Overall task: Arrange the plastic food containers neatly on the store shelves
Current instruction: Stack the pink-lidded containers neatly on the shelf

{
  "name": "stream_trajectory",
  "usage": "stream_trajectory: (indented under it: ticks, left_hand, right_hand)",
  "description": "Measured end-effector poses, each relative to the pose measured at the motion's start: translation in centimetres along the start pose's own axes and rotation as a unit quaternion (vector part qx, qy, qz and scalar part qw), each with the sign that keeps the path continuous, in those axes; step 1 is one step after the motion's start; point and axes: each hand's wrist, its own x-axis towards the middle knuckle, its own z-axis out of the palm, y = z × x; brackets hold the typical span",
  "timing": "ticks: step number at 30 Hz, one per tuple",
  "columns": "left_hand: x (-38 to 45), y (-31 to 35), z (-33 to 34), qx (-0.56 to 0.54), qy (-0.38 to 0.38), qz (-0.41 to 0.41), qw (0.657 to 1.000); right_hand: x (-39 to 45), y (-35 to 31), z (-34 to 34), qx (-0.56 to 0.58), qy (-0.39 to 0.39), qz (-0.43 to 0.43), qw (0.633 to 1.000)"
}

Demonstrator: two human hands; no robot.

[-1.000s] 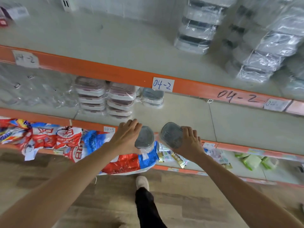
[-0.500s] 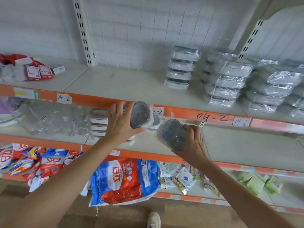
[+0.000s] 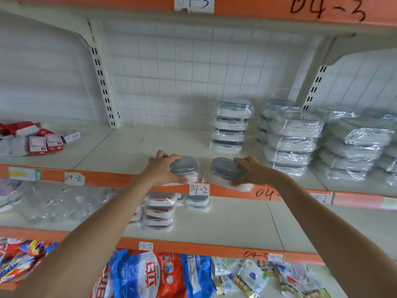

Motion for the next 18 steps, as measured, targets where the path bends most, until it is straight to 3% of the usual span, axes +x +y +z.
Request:
stream_trajectory:
  ticks: [7,18]
  left_hand:
    - [2.8,-0.9,0.0,0.026,-0.004,0.002,1.000]
    - [4.3,-1.4,0.6,-0.048,0.005,0.011,0.999]
  right_hand:
    - [4.0,1.0,-1.0,-0.070,-0.018,-0.041,0.997]
    - [6.8,2.9,-1.2,-0.057,-0.046,-0.110,0.991]
